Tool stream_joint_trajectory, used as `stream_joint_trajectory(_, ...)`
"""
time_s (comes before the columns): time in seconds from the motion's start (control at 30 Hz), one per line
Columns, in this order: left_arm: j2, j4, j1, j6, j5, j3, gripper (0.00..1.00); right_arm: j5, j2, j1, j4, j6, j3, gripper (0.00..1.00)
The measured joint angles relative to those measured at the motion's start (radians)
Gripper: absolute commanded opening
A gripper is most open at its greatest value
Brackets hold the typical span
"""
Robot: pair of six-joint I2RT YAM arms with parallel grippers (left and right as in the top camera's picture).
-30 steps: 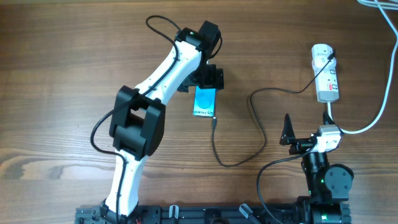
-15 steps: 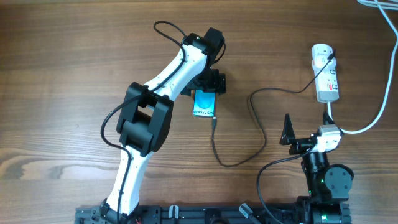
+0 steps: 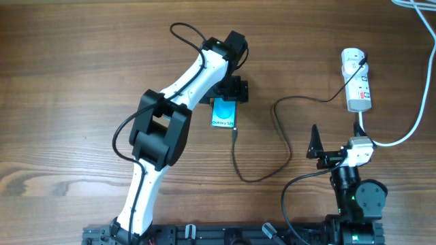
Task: Plug charger to phone and switch on socket
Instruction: 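Lower the left gripper and grasp the phone by its top edge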
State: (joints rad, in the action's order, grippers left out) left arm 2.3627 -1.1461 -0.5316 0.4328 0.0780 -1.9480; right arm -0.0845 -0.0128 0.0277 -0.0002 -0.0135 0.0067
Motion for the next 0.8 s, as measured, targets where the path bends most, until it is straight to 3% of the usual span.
stream_joint_trajectory(0.8,0.026,-0.013,-0.017,0.053,-0.060,-0.002,1.00,0.000,0.000,0.000,0.000,0.000,0.000,1.00)
